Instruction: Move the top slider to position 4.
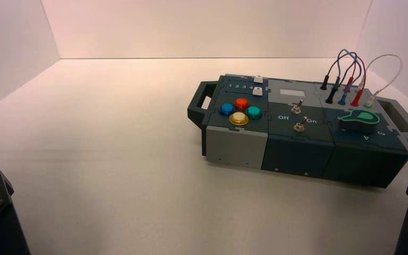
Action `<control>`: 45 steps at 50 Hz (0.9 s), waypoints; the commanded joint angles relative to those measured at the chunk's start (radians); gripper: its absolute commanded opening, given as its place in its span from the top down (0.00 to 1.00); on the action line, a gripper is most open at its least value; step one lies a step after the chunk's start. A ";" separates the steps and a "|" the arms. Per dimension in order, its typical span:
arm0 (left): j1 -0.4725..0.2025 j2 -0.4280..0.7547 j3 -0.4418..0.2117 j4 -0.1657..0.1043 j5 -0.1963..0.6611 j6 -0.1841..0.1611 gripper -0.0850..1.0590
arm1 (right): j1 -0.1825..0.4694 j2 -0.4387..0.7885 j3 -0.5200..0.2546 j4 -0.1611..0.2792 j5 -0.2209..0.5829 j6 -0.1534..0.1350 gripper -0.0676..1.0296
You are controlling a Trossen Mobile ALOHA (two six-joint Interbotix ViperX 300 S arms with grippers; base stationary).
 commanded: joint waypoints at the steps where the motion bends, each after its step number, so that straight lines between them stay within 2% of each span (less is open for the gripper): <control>1: -0.011 -0.018 -0.034 -0.015 0.121 -0.002 0.95 | 0.015 0.009 -0.009 0.003 0.092 0.003 0.96; 17: -0.028 0.023 -0.072 -0.015 0.202 -0.003 0.95 | 0.015 0.043 -0.049 0.028 0.221 0.005 0.96; 31: -0.138 0.133 -0.135 -0.015 0.316 -0.002 0.95 | 0.017 0.132 -0.100 0.043 0.341 0.003 0.96; 45: -0.215 0.233 -0.189 -0.015 0.408 0.006 0.95 | 0.015 0.175 -0.124 0.044 0.403 0.003 0.96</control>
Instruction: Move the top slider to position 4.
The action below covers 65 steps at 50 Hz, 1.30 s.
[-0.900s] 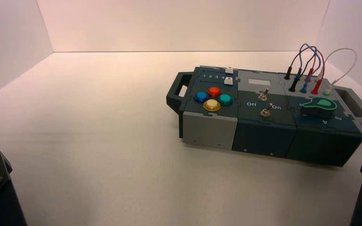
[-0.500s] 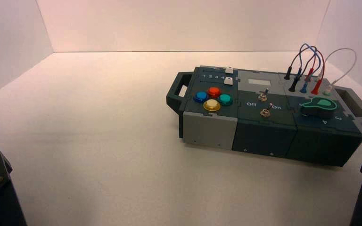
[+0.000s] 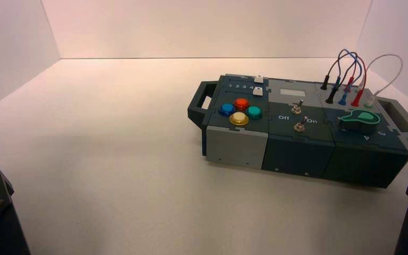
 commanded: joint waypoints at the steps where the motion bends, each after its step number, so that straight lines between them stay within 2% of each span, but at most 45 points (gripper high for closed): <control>1: -0.017 0.044 -0.057 0.000 0.023 0.009 0.95 | 0.002 0.008 -0.040 0.005 0.017 0.003 0.96; 10: -0.021 0.120 -0.101 0.000 0.041 0.014 0.95 | 0.002 0.029 -0.049 0.005 0.043 0.000 0.96; 16: -0.054 0.193 -0.133 0.000 0.041 0.015 0.95 | 0.002 0.052 -0.055 0.005 0.067 -0.002 0.96; 34: -0.120 0.333 -0.164 0.000 0.044 0.018 0.95 | 0.009 0.186 -0.097 0.023 0.167 -0.003 0.96; 36: -0.124 0.334 -0.166 0.000 0.046 0.018 0.95 | 0.017 0.207 -0.103 0.025 0.176 -0.003 0.96; 49: -0.146 0.351 -0.166 0.000 0.052 0.018 0.95 | 0.169 0.420 -0.192 0.028 0.265 -0.003 0.96; 58: -0.175 0.382 -0.172 0.000 0.071 0.025 0.95 | 0.196 0.508 -0.230 0.028 0.321 -0.014 0.96; 65: -0.247 0.423 -0.181 0.002 0.078 0.037 0.95 | 0.206 0.537 -0.238 0.031 0.331 -0.015 0.96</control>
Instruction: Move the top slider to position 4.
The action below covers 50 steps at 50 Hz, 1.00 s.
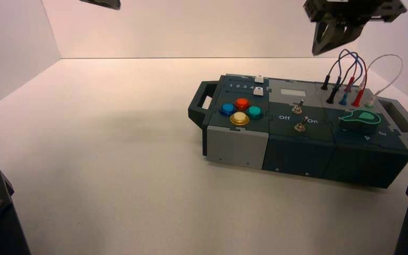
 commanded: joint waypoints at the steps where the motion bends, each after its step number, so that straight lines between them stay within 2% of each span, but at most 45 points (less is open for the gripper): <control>1: -0.064 0.026 -0.038 0.000 0.003 0.014 0.95 | 0.014 0.006 -0.031 0.006 0.003 -0.003 0.96; 11: -0.112 0.072 -0.054 0.000 0.011 0.014 0.95 | 0.061 0.028 -0.058 0.008 0.003 -0.002 0.96; 33: -0.135 0.101 -0.055 0.000 0.009 0.014 0.95 | 0.083 0.144 -0.129 0.037 0.003 -0.002 0.96; 50: -0.149 0.118 -0.057 -0.008 0.008 0.008 0.95 | 0.160 0.239 -0.170 0.072 0.008 -0.002 0.96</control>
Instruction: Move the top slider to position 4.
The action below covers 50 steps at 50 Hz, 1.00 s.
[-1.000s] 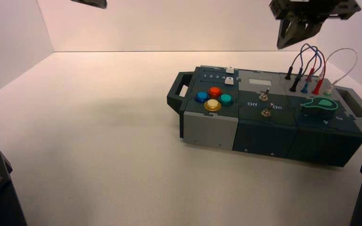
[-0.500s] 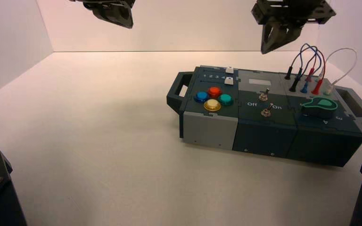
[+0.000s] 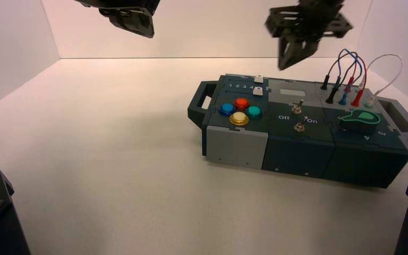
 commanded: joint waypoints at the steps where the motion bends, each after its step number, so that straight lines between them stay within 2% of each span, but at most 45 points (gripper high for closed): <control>1: -0.011 -0.008 -0.031 -0.003 -0.005 -0.002 0.95 | 0.014 0.012 -0.035 0.014 0.000 0.000 0.96; 50: -0.015 -0.011 -0.029 -0.003 -0.003 -0.002 0.95 | 0.014 0.103 -0.098 0.015 0.000 -0.003 0.96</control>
